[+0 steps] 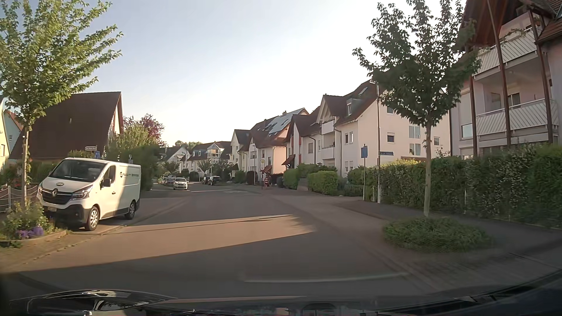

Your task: Follow the waypoints while adhering to traffic rules and regulations

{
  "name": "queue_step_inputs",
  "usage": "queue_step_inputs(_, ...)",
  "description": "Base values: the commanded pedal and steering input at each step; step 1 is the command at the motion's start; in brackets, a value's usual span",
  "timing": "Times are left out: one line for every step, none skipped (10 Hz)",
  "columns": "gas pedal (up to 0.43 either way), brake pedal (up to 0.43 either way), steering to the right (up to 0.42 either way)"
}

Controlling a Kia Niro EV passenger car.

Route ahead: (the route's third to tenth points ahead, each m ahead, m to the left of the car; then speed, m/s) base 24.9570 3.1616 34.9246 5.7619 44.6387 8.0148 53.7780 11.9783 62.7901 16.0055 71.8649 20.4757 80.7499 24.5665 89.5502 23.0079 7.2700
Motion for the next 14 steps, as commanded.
queue_step_inputs(0.059,0.000,-0.028)
queue_step_inputs(0.059,0.000,-0.029)
queue_step_inputs(0.059,0.000,-0.031)
queue_step_inputs(0.059,0.000,-0.032)
queue_step_inputs(0.059,0.000,-0.033)
queue_step_inputs(0.059,0.000,-0.033)
queue_step_inputs(0.059,0.000,-0.034)
queue_step_inputs(0.059,0.000,-0.034)
queue_step_inputs(0.059,0.000,-0.034)
queue_step_inputs(0.059,0.000,-0.034)
queue_step_inputs(0.059,0.000,-0.035)
queue_step_inputs(0.059,0.000,-0.035)
queue_step_inputs(0.059,0.000,-0.035)
queue_step_inputs(0.059,0.000,-0.035)
